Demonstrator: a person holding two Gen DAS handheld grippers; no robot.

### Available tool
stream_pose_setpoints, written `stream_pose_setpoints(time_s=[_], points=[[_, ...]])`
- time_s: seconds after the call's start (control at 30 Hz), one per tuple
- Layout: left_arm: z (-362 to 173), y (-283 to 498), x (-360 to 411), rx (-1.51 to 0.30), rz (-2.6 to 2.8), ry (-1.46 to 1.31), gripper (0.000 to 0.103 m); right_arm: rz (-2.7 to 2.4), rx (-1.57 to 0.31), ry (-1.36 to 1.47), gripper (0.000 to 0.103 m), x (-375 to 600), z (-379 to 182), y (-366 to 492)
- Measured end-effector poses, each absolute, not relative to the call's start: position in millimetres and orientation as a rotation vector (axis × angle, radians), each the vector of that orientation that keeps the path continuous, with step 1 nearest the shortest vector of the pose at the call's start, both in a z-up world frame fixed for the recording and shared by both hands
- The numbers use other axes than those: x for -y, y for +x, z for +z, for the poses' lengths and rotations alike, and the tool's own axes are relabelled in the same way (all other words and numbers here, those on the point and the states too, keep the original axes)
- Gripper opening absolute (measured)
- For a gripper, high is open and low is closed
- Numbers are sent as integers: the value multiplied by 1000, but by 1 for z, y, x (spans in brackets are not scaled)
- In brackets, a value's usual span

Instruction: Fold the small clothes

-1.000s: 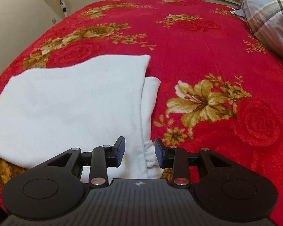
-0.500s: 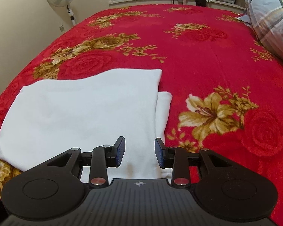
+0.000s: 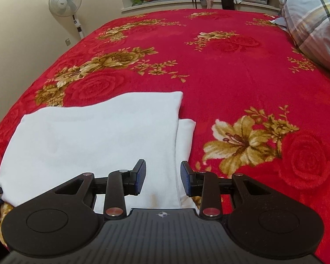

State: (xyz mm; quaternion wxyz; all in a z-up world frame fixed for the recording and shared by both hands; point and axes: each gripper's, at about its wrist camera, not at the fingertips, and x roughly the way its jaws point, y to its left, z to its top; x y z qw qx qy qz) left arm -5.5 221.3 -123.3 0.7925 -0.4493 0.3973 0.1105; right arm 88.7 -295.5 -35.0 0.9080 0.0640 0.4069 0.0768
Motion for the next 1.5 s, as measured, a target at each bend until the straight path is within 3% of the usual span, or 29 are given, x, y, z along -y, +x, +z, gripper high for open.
stream_pose_setpoints(time_s=[0.2,0.47,0.53,0.7,0.83,1.07,1.17,1.27,1.33,1.5], points=[[-122,-8,-215,-815,269,-960,46,115,-845,149,36,304,-32,92],[-116,-2,-208,-791,294,-951,38,118,-826,161,36,313,-27,90],[-116,0,-207,-798,303,-956,19,120,-825,166,36,316,-26,90],[-85,8,-186,-791,359,-826,14,116,-817,186,36,325,-23,88],[-30,26,-129,-711,298,-570,12,101,-816,203,36,336,-22,88],[38,60,43,-589,-164,-301,11,4,-763,271,34,369,-17,87],[20,71,122,-634,-338,-200,12,-63,-740,332,28,389,-18,86],[-31,84,179,-852,-506,-133,22,-86,-739,390,29,403,-21,85],[-54,82,190,-979,-585,-84,22,-62,-760,418,31,405,-26,88],[-38,61,124,-823,-516,-82,29,63,-871,453,38,389,-47,98]])
